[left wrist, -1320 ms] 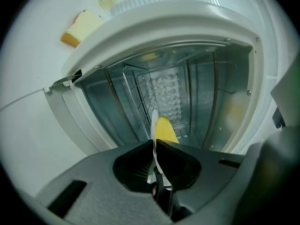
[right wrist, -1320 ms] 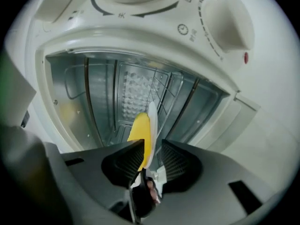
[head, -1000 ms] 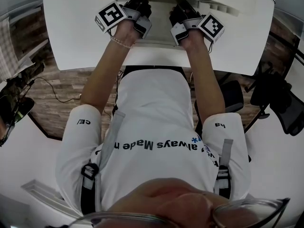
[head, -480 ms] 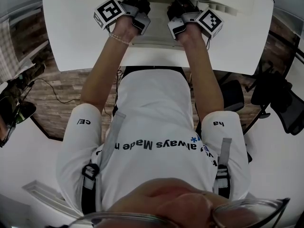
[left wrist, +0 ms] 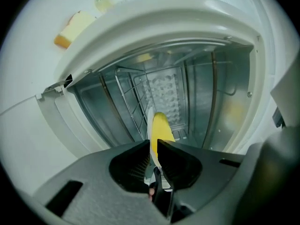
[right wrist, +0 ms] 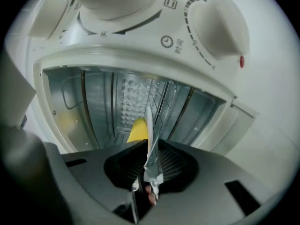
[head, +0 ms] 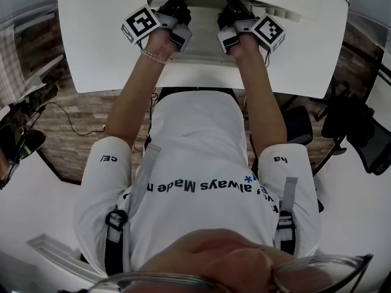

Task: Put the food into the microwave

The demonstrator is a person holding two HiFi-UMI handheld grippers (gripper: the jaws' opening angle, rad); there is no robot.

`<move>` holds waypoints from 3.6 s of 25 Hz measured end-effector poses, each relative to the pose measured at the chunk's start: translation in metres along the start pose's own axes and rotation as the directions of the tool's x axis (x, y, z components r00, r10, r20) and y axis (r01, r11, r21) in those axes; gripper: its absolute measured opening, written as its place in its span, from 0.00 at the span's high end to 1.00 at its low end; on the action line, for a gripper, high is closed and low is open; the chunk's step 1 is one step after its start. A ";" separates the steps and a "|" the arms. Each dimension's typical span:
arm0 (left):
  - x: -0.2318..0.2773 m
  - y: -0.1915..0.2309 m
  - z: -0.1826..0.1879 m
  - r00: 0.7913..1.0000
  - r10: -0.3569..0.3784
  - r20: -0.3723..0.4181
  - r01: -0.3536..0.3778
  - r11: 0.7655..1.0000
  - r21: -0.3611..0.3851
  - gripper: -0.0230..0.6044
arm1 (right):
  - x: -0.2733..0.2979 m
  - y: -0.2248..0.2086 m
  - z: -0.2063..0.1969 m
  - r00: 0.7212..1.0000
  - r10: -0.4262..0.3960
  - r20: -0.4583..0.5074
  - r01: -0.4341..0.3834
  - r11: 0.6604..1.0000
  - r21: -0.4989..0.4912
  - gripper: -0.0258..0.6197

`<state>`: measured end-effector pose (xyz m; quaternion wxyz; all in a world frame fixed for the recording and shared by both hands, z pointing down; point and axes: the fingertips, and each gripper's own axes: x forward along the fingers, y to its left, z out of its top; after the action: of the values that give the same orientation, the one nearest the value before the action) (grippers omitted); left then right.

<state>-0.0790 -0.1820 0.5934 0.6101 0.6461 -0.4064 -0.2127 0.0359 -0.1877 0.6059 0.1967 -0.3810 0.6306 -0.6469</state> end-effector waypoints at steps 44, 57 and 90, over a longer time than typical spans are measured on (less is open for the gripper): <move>-0.125 -0.230 -0.026 0.990 -0.141 0.020 0.061 0.550 0.833 0.94 | -0.148 0.231 -0.025 0.998 0.052 -0.028 -0.038 0.211 -0.977 0.93; -0.159 -0.286 -0.045 0.982 -0.185 0.026 0.059 0.438 0.897 0.94 | -0.191 0.294 -0.050 0.994 0.107 -0.022 -0.035 0.121 -0.992 0.93; -0.185 -0.316 -0.053 0.972 -0.230 0.041 0.055 0.397 0.916 0.94 | -0.226 0.324 -0.062 0.988 0.155 -0.013 -0.027 0.093 -0.995 0.93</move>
<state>-0.0609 -0.0276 0.2578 0.1061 0.8859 -0.4474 -0.0608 0.0593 -0.0212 0.2426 -0.0402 -0.4049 0.9132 -0.0242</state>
